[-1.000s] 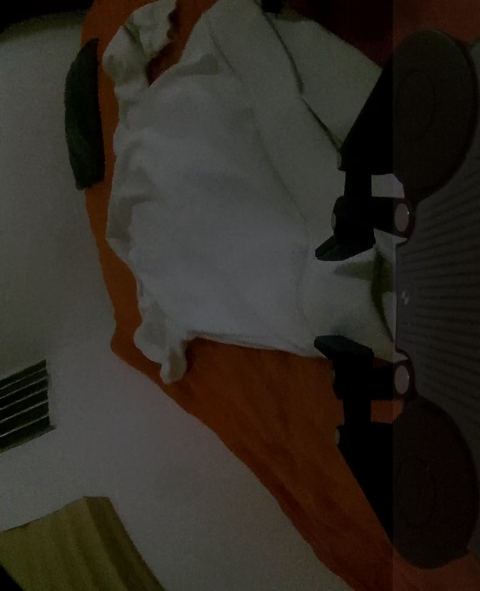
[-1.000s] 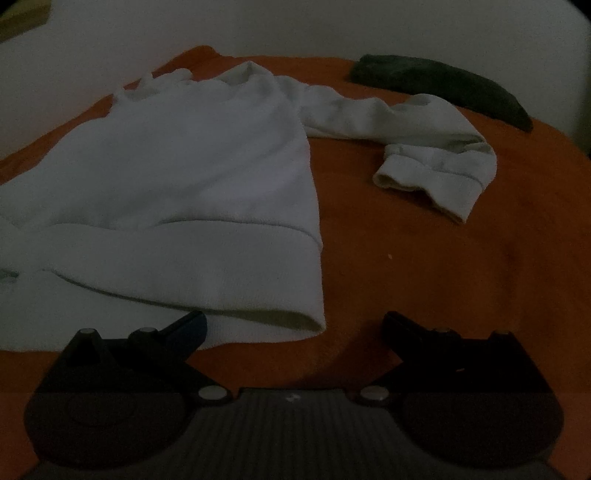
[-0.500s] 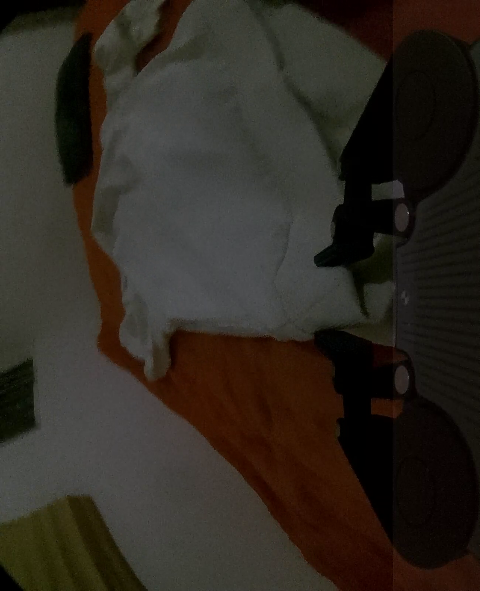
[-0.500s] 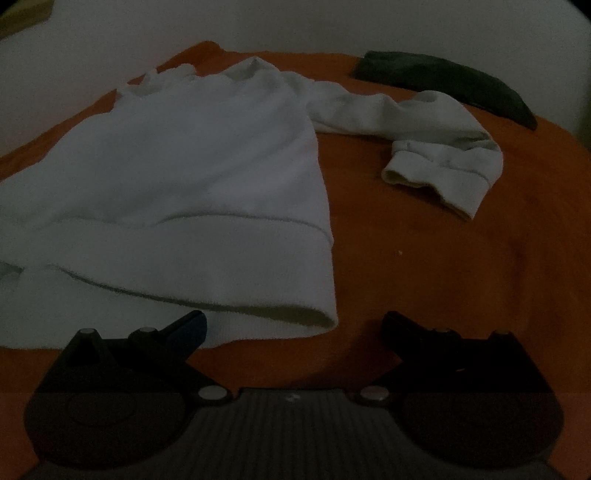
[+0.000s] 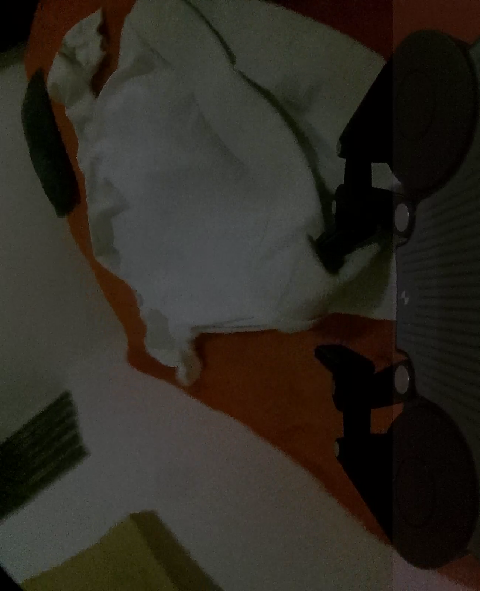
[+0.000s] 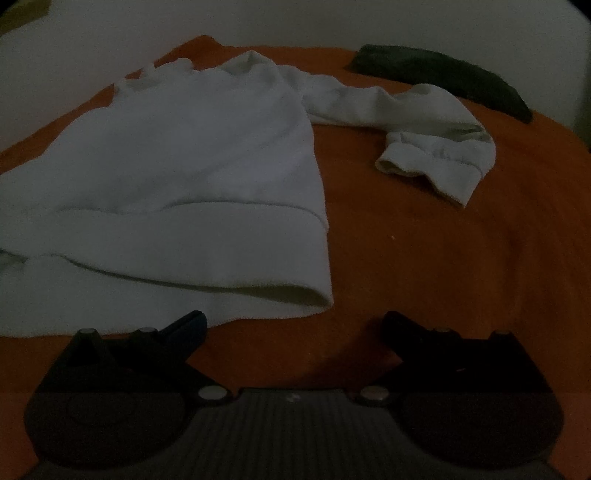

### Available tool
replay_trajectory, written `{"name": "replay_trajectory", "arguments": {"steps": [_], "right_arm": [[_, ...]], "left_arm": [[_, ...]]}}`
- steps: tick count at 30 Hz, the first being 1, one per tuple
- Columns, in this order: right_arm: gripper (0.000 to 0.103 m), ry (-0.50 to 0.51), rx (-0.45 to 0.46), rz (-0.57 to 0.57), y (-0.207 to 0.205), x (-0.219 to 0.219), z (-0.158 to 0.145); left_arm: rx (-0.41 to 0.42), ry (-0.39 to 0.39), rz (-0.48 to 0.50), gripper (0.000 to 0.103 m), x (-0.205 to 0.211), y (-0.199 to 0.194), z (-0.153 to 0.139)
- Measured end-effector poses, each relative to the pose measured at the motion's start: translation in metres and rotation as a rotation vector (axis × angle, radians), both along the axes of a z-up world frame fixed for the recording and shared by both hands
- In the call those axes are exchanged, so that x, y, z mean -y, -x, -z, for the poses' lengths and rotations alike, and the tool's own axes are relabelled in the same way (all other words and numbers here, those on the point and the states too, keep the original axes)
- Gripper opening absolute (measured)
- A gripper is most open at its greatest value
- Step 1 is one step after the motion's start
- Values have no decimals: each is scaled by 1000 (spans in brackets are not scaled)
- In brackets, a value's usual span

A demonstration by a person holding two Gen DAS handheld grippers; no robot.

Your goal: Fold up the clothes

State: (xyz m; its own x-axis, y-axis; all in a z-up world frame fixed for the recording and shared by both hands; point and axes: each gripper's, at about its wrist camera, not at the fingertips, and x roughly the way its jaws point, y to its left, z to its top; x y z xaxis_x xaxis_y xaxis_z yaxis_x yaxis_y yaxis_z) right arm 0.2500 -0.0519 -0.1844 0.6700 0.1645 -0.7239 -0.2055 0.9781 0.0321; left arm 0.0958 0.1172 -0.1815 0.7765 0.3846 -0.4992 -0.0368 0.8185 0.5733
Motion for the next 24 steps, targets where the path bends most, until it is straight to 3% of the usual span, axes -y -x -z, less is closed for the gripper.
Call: {"name": "replay_trajectory", "arguments": {"steps": [1, 2, 4, 7, 9, 12, 18, 22, 24], "right_arm": [[103, 4, 27, 5, 2, 2, -2], [103, 7, 59, 16, 4, 2, -6], [103, 3, 90, 25, 9, 1, -10], [103, -17, 73, 19, 13, 1, -10], [103, -20, 56, 16, 15, 3, -7], [103, -18, 48, 19, 16, 4, -3], [103, -14, 45, 13, 14, 1, -4], [103, -11, 55, -1, 14, 1, -5], [103, -25, 51, -4, 14, 1, -4]], "left_arm": [[25, -7, 13, 55, 2, -1, -2], [33, -22, 18, 65, 3, -3, -4], [28, -52, 27, 66, 4, -7, -6], [-93, -70, 56, 31, 4, -8, -3], [-127, -63, 62, 27, 5, -4, -2], [-97, -91, 55, 27, 7, -5, -2], [-27, -98, -15, 39, 5, -26, -9], [-30, -174, -5, 69, 9, -44, -1], [-39, -207, 34, 32, 12, -52, 5]]}}
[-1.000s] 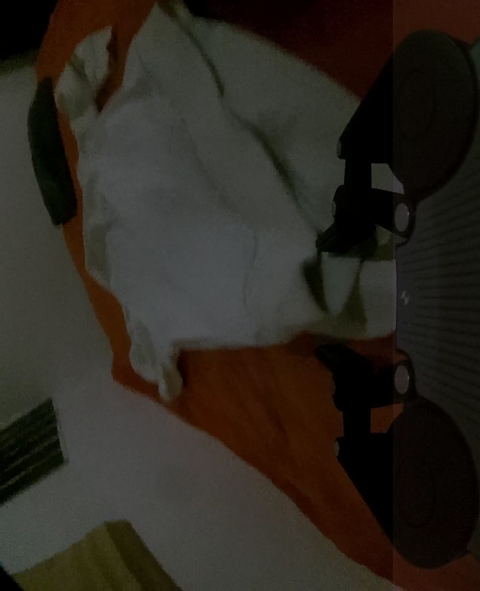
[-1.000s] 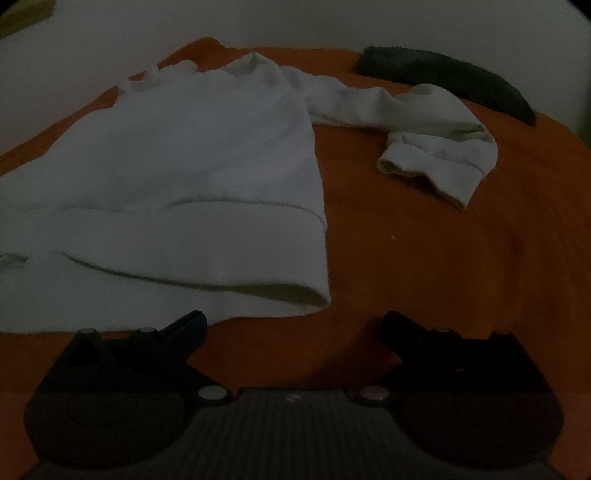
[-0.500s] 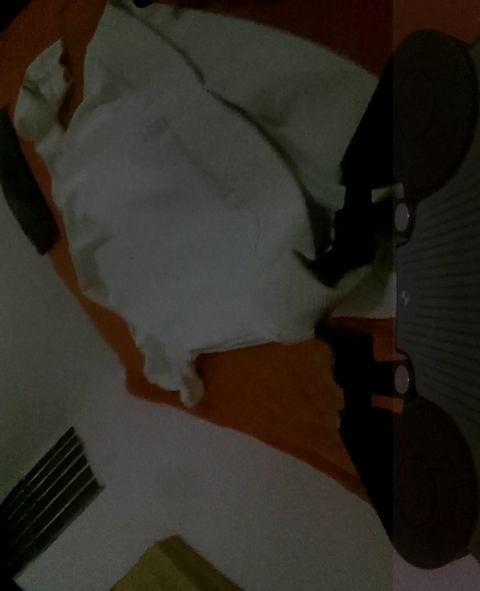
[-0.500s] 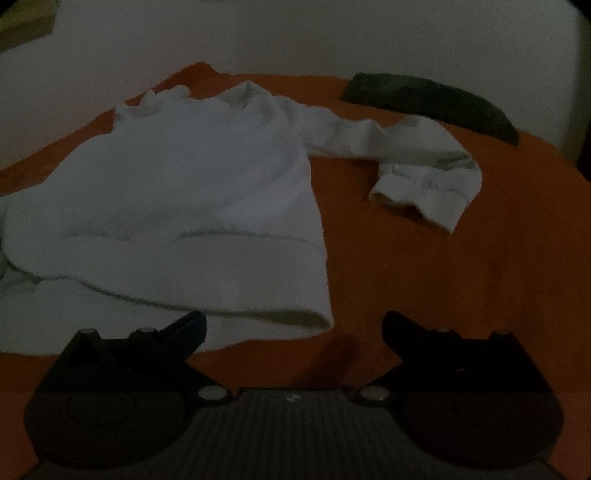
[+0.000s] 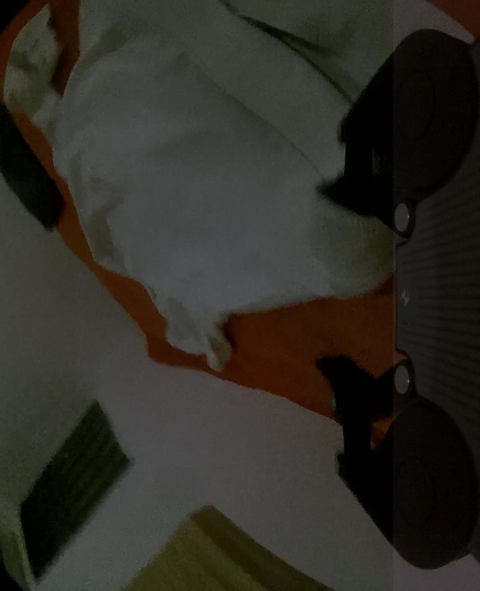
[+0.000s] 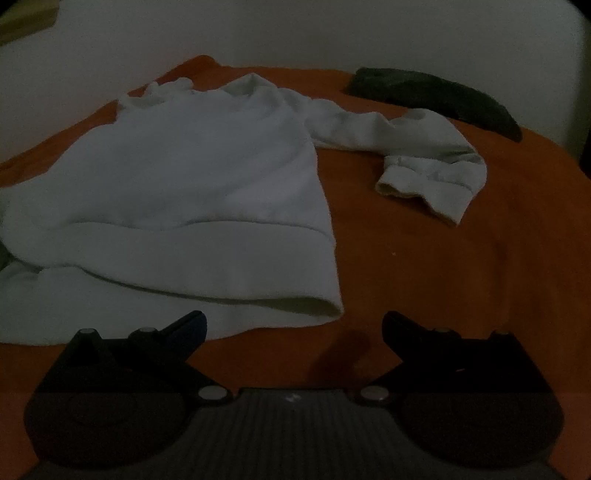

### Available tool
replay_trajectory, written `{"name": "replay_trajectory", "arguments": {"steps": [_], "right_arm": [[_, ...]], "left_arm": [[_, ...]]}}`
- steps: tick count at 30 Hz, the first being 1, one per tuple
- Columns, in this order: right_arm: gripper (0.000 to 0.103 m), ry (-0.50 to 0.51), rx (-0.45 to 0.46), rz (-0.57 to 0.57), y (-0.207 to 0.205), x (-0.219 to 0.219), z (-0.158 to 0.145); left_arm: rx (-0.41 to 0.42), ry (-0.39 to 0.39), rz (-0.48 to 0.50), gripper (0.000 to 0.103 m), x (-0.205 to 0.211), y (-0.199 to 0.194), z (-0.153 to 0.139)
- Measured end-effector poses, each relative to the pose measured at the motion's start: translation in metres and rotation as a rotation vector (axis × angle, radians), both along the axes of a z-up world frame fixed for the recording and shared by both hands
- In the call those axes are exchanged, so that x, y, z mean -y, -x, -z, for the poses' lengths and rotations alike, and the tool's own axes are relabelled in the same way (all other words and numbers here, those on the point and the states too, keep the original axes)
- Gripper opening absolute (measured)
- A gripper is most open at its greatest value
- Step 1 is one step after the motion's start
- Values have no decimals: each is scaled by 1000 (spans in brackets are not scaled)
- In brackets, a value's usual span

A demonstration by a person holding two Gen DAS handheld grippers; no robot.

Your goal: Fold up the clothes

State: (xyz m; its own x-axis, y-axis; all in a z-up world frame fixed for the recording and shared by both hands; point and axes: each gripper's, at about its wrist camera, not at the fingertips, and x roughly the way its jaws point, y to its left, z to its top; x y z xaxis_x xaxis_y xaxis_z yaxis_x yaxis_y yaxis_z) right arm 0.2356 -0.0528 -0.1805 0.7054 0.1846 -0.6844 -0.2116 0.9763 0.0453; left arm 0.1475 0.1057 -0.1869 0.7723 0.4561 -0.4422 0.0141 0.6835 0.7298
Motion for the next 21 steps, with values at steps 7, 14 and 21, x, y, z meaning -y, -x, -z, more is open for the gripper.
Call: {"name": "replay_trajectory", "arguments": {"steps": [7, 14, 21], "right_arm": [[103, -45, 18, 14, 6, 11, 0], [103, -117, 62, -29, 15, 4, -15], [103, -15, 78, -21, -3, -23, -4]], "left_arm": [[111, 247, -52, 6, -23, 16, -28], [247, 403, -106, 6, -52, 51, -74], [340, 546, -121, 6, -70, 56, -131]]}}
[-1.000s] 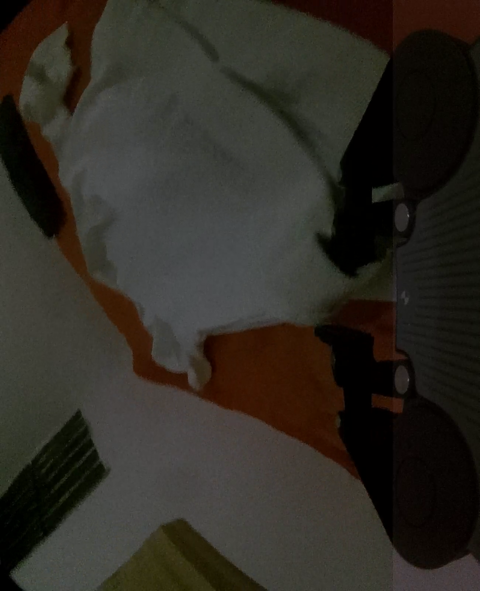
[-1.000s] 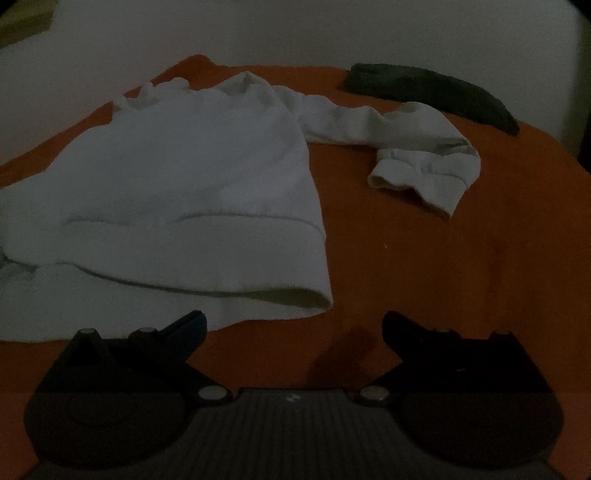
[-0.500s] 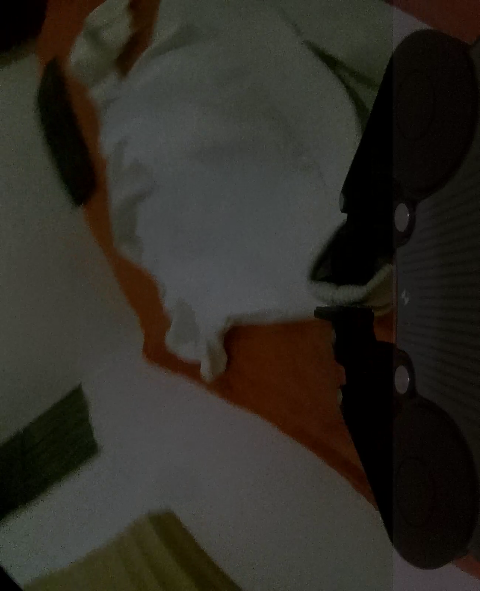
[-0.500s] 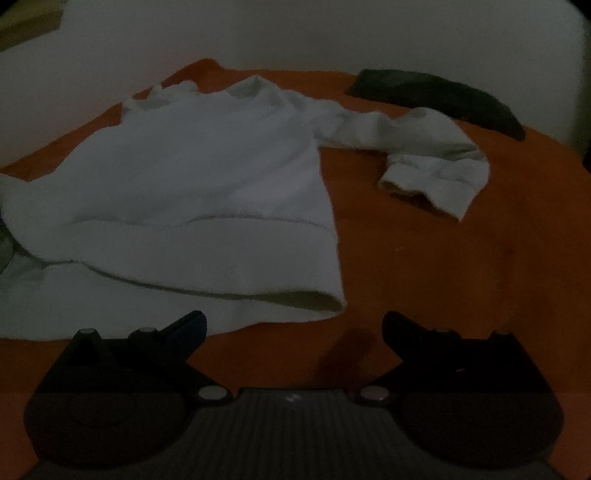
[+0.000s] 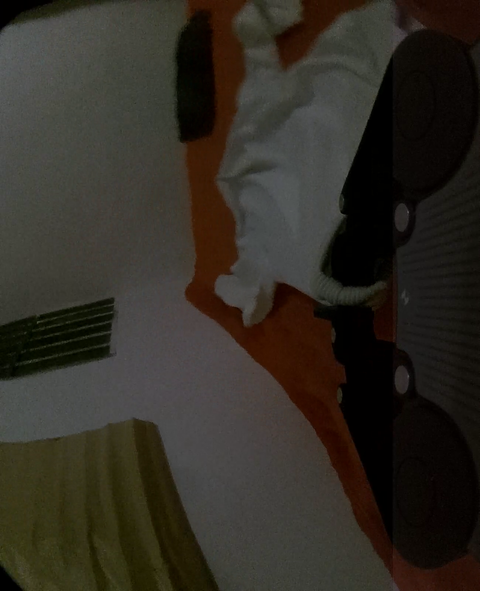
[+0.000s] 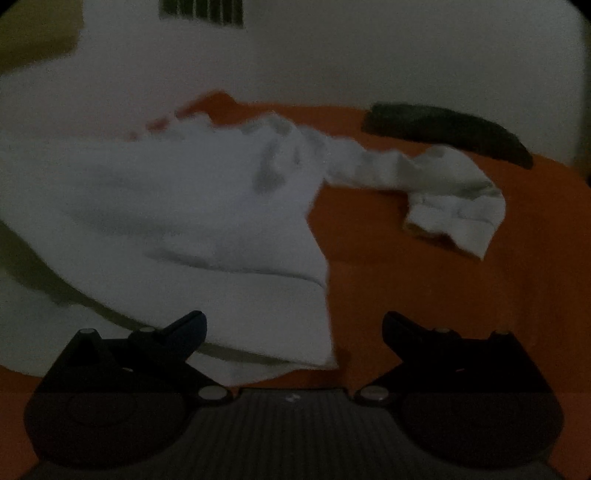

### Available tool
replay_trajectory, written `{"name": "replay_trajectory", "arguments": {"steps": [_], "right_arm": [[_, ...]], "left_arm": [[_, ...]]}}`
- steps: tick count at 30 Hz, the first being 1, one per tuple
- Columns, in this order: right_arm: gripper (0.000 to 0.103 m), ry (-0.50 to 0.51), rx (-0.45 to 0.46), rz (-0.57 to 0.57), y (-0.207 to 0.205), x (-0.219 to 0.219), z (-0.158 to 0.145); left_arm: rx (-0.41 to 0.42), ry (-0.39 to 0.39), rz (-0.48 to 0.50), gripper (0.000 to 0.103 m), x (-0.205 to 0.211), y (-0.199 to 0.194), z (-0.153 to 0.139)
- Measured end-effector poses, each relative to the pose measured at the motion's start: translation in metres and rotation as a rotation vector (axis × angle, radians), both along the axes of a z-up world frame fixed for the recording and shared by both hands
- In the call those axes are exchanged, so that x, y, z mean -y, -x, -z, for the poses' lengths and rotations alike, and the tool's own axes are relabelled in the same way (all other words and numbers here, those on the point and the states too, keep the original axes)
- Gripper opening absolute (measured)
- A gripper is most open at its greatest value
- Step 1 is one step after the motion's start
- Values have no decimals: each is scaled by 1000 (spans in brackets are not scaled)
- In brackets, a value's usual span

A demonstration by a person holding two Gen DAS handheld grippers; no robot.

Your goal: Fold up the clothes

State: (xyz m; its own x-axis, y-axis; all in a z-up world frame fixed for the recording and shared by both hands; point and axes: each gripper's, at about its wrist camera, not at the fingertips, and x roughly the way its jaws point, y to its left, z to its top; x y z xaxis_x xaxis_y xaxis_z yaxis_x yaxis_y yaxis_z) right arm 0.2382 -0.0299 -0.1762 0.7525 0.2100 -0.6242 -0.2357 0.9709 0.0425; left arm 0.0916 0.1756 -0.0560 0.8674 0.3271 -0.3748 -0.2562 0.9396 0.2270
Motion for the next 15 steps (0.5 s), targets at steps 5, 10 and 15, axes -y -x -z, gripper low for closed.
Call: {"name": "replay_trajectory", "arguments": {"steps": [5, 10, 15], "right_arm": [[103, -20, 23, -67, 17, -17, 10], [103, 7, 87, 62, -18, -24, 18], [81, -159, 31, 257, -76, 5, 10]], "left_arm": [[59, 53, 4, 5, 3, 4, -24], [94, 76, -7, 5, 1, 3, -31], [97, 94, -25, 5, -3, 0, -31]]}}
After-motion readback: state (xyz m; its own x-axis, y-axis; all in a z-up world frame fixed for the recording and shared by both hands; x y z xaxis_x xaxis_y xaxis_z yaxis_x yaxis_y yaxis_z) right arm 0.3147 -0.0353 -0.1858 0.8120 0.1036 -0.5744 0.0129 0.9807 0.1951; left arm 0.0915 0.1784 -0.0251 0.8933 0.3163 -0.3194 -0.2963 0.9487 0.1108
